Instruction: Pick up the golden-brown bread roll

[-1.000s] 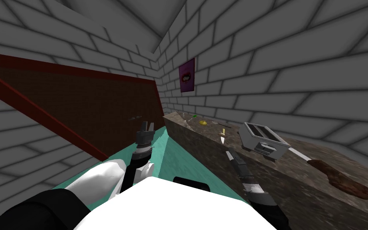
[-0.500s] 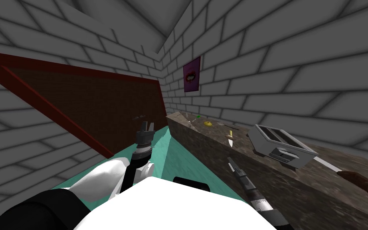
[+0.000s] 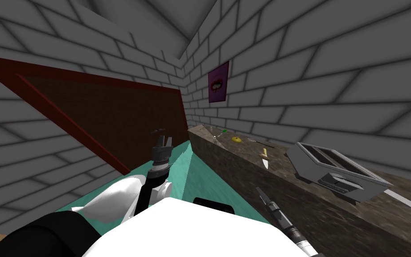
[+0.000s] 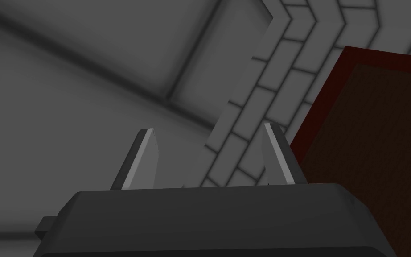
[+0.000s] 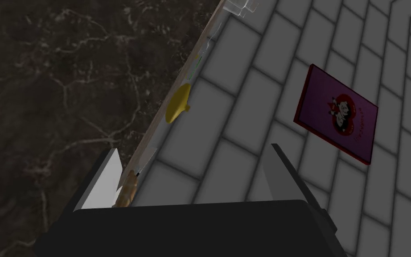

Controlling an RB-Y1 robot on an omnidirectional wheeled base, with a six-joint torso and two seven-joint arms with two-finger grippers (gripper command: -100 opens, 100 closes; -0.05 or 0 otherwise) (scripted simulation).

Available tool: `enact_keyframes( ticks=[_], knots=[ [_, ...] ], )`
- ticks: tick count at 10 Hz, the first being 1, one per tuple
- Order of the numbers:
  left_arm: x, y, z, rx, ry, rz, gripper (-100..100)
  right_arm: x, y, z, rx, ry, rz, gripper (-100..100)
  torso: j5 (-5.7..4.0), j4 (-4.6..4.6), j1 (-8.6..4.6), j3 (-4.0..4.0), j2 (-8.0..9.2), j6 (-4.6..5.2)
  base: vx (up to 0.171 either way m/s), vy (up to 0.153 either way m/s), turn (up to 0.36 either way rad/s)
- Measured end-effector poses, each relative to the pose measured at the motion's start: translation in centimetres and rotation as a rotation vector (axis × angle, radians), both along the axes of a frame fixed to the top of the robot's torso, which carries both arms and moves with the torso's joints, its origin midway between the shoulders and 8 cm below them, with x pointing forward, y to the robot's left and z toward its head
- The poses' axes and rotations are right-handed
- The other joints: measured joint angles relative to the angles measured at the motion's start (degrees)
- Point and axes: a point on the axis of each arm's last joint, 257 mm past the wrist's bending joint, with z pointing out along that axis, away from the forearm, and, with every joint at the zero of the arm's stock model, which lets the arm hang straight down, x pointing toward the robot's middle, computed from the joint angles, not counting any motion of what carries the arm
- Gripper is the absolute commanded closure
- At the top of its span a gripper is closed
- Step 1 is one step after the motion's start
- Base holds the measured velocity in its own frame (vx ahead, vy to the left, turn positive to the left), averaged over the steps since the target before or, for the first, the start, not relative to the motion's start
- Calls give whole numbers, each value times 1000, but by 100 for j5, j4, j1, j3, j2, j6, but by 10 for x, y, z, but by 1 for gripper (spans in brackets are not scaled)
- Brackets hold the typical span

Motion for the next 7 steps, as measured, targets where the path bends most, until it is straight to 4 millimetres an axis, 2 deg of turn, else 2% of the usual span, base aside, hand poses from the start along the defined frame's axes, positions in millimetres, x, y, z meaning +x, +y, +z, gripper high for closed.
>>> enact_keyframes(
  ticks=[3, 4, 7],
  knots=[
    [0, 0, 0, 0, 0, 0, 0, -31, -17, -38, -78, 107, 32, -100, 2, -2, 5, -6, -9, 2, 76, 69, 87],
    [0, 0, 0, 0, 0, 0, 0, -52, -28, -55, -115, 161, 47, -100, 2, -4, 6, -9, -15, 2, 72, 60, 52],
    [0, 0, 0, 0, 0, 0, 0, -86, -50, -88, -206, 273, 89, -100, 2, -3, 3, -8, -12, 2, 82, 65, 92]
  ],
)
